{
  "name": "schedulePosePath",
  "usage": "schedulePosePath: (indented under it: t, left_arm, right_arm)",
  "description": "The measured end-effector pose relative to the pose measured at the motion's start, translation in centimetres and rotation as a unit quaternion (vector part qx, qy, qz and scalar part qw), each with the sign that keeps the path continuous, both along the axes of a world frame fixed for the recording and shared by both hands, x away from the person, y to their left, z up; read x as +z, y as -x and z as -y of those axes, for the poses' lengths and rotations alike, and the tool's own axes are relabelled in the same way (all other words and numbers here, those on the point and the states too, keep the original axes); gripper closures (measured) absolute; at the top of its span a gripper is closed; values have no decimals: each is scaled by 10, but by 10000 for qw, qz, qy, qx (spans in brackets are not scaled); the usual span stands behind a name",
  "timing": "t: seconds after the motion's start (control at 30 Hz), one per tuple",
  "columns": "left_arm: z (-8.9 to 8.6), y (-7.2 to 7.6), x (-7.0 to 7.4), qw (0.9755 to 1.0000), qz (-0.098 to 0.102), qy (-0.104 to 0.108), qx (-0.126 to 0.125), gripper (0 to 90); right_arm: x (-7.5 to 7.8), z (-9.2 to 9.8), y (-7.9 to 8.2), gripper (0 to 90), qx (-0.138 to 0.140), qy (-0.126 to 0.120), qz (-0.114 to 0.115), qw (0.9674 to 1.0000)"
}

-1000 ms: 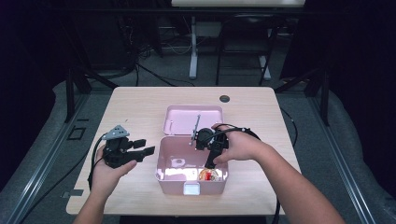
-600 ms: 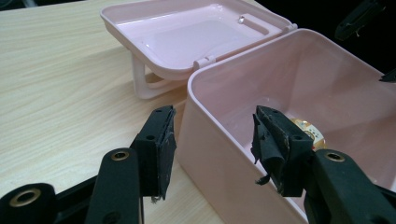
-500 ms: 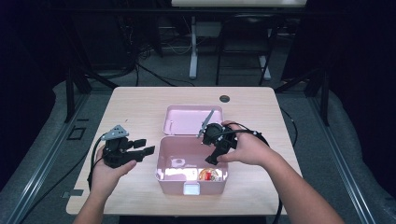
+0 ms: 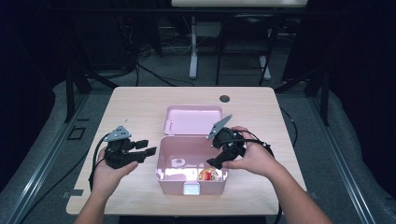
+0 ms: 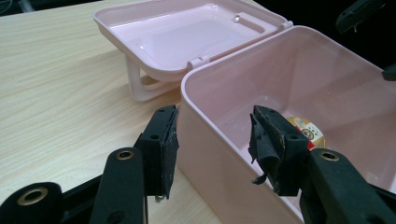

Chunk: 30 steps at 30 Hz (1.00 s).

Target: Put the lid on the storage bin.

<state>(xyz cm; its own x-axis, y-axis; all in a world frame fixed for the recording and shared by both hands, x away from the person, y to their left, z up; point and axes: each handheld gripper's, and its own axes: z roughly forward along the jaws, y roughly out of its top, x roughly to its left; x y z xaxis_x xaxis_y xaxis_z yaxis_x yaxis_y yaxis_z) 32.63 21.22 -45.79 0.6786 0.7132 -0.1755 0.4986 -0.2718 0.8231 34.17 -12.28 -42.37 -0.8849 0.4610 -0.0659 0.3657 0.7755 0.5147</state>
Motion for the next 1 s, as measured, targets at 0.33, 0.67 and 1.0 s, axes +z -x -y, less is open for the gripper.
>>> schedulePosePath:
  t: [0.33,0.67,1.0]
  left_arm:
    - [-3,0,0,9998,68,90,144,495]
    - [-1,1,1,9998,71,143,72,476]
    - [0,2,0,10000,37,15,50,519]
  right_arm:
    - [-1,22,6,201,-342,-528,235,9977]
    - [-4,42,3,388,-1037,-1157,474,9867]
    - [-2,51,2,428,-1323,-1333,504,9809]
